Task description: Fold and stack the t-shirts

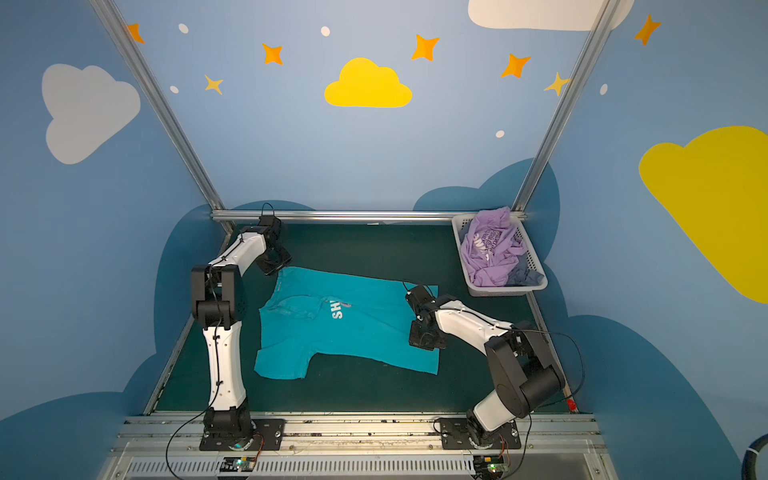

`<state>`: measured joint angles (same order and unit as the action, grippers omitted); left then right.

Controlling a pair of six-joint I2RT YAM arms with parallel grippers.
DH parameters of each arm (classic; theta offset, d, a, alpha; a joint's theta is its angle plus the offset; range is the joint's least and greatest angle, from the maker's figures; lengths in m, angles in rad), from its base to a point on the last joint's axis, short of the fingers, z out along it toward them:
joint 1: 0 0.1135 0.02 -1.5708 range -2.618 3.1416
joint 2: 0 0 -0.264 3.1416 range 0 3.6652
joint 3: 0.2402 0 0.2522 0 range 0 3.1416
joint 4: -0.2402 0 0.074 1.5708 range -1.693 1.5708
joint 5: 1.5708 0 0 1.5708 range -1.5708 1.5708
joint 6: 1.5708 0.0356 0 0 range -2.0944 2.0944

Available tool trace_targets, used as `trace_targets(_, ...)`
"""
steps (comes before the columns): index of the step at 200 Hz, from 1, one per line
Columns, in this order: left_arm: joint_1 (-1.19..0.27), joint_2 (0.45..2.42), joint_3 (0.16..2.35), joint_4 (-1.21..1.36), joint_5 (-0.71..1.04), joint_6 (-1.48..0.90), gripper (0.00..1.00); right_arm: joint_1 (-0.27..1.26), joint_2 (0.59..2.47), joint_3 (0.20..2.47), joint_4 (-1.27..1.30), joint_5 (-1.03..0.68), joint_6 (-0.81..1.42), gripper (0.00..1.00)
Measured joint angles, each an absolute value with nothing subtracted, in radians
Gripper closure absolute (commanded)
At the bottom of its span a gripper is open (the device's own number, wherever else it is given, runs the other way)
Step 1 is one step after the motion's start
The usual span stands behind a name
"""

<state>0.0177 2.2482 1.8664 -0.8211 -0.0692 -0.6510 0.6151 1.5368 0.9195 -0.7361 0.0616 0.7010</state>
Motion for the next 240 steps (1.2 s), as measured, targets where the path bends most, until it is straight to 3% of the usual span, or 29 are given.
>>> trace_targets(40,0.016,1.859,1.442,-0.718,-0.096,-0.712,0.52,0.744,1.541,1.157,-0.767,0.113,0.7,0.78)
trace_targets(72,0.014,1.673,1.227,-0.665,-0.094,-0.738,0.53,0.815,1.733,1.392,-0.756,0.085,0.683,0.75)
trace_targets(153,0.013,1.73,1.14,-0.57,0.002,-0.733,0.5,0.952,2.31,2.036,-0.799,-0.014,0.562,0.68)
trace_targets(206,0.013,1.804,1.14,-0.547,0.019,-0.73,0.72,0.97,2.485,2.224,-0.782,-0.12,0.504,0.61)
trace_targets(240,0.015,1.808,1.127,-0.535,0.022,-0.729,0.76,0.975,2.511,2.227,-0.73,-0.154,0.458,0.59)
